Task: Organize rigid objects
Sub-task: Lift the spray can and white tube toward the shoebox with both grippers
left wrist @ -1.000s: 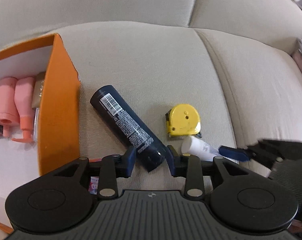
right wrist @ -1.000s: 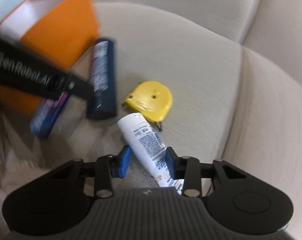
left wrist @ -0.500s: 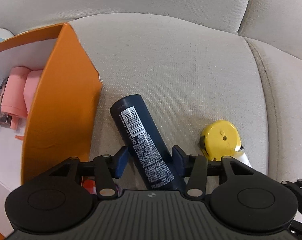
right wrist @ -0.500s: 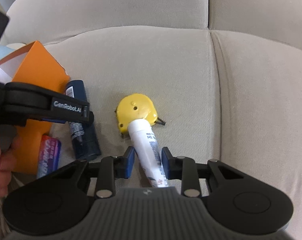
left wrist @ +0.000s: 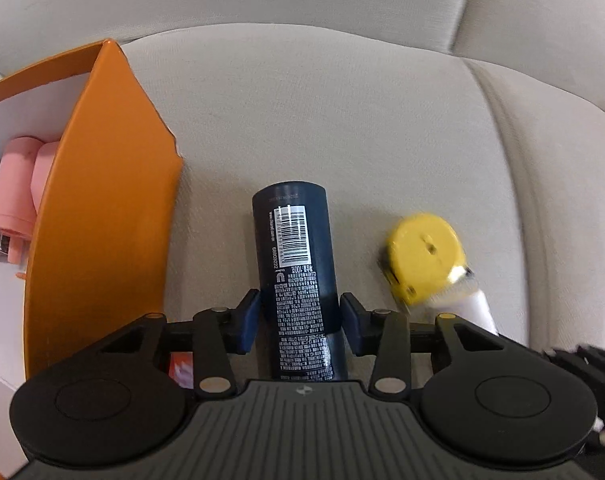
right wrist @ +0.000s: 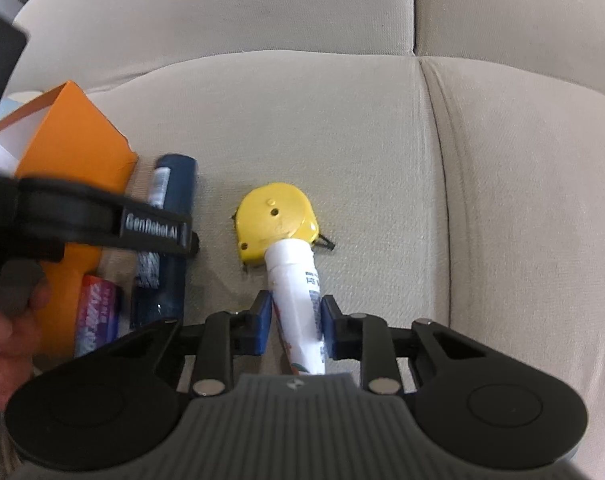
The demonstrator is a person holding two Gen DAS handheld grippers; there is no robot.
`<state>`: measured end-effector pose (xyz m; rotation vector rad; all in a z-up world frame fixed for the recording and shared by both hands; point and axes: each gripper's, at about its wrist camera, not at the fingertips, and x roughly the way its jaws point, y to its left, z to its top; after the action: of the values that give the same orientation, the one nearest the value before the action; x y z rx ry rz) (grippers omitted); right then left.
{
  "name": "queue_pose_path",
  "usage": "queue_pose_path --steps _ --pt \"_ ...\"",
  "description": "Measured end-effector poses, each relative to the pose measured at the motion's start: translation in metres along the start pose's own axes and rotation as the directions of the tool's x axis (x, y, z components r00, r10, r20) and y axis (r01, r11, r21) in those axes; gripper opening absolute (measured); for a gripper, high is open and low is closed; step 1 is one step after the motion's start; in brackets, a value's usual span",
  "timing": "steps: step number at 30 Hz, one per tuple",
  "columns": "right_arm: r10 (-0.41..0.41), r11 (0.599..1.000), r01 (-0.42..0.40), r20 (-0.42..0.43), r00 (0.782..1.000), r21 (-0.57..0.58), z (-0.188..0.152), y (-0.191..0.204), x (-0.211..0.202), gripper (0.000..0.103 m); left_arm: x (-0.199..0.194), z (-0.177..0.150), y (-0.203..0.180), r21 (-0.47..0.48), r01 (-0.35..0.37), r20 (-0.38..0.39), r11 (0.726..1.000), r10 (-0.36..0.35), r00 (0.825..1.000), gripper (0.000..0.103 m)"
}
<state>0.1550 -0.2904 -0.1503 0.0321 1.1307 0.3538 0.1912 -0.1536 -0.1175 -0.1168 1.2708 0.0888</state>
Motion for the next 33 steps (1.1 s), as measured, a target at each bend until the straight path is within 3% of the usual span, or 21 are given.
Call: queue_pose_path --steps 10,17,23,28,33 --pt "0.015 0.998 -0.018 0.052 0.999 0.053 -0.007 0.012 -0.034 0.026 -0.061 -0.023 0.008 0.056 0.13 0.083 0.99 -0.134 0.988 0.047" --pt "0.035 0.999 -0.036 0.164 0.986 0.008 -0.004 0.046 -0.084 0.026 -0.13 -0.034 0.031 0.075 0.207 0.197 0.975 -0.218 0.956 0.047" --pt "0.08 0.996 -0.07 0.247 0.966 -0.049 -0.001 0.085 -0.121 0.026 -0.171 -0.036 0.075 0.047 0.247 0.272 0.968 -0.25 0.929 0.047" --pt "0.136 0.985 -0.102 0.27 0.953 -0.136 -0.001 0.127 -0.138 0.026 -0.187 -0.034 0.12 0.009 0.253 0.315 0.967 -0.243 0.918 0.047" --pt "0.182 0.968 -0.125 0.263 0.948 -0.217 0.002 0.164 -0.145 0.026 -0.194 -0.036 0.153 0.042 0.24 0.33 0.97 -0.241 0.913 0.047"
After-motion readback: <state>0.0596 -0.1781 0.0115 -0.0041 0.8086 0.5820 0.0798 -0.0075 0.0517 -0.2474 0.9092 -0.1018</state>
